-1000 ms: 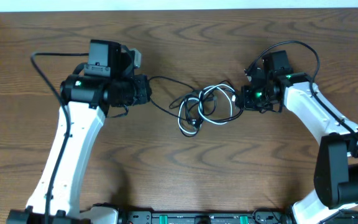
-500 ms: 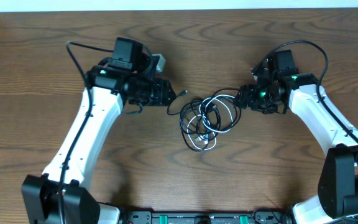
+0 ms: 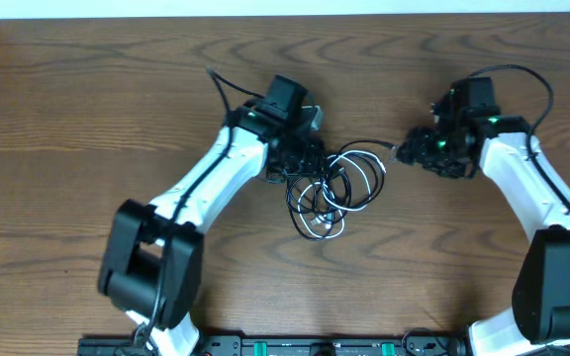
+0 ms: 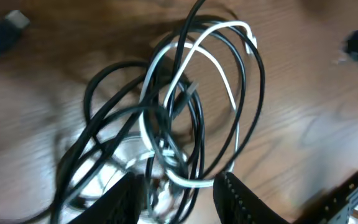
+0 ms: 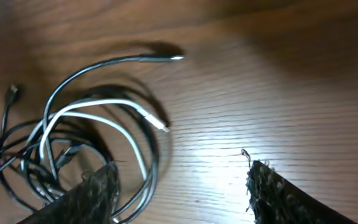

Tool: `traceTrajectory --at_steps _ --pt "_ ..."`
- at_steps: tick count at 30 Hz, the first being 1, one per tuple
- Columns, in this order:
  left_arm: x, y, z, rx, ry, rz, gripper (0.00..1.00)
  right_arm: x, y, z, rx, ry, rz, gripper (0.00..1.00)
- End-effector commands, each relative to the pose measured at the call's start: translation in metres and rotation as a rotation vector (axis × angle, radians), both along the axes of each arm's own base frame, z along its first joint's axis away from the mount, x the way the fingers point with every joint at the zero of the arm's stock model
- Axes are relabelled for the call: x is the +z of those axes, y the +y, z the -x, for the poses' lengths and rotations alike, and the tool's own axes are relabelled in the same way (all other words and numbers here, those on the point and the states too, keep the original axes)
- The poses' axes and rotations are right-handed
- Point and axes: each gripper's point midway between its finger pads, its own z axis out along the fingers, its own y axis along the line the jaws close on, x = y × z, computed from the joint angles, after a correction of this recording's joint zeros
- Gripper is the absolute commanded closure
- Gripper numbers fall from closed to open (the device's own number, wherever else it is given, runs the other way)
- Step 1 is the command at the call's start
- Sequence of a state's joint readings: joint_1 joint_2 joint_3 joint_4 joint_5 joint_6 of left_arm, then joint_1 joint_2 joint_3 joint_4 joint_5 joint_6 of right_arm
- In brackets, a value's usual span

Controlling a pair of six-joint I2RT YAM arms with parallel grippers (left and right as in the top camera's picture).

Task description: Untangle cables

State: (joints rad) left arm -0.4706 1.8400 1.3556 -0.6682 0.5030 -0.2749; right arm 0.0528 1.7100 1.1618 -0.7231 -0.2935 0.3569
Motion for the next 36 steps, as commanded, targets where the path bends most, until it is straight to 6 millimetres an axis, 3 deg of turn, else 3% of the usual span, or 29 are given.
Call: traceTrajectory --at_steps 1,7,10,20,22,30,36 --pt "-0.021 -0.016 -0.005 0.060 0.045 -0.011 0.60 0.005 -0.011 -0.002 -0.037 -0.008 0.004 0.34" --pt "-0.057 -0.024 -0.004 0.058 0.068 -0.072 0.60 0.003 -0.015 0.003 -0.025 0.007 0.020 0.32" --pt "-0.070 -0.025 0.001 0.053 0.093 -0.094 0.65 0.003 -0.016 0.003 -0.027 0.007 0.026 0.31" --pt "-0.074 -0.023 -0.006 0.079 0.070 -0.114 0.81 0.003 -0.013 0.003 -0.022 0.009 0.014 0.30" --pt "-0.077 -0.017 -0.008 0.092 0.053 -0.148 0.92 0.003 -0.013 0.003 -0.022 0.008 0.014 0.30" --pt "-0.078 -0.016 -0.013 0.099 0.027 -0.161 0.92 0.003 -0.012 0.004 -0.020 0.011 0.006 0.30" --pt "-0.079 -0.025 -0.006 0.077 0.021 -0.164 0.83 0.003 -0.012 0.005 -0.019 0.016 0.007 0.29"
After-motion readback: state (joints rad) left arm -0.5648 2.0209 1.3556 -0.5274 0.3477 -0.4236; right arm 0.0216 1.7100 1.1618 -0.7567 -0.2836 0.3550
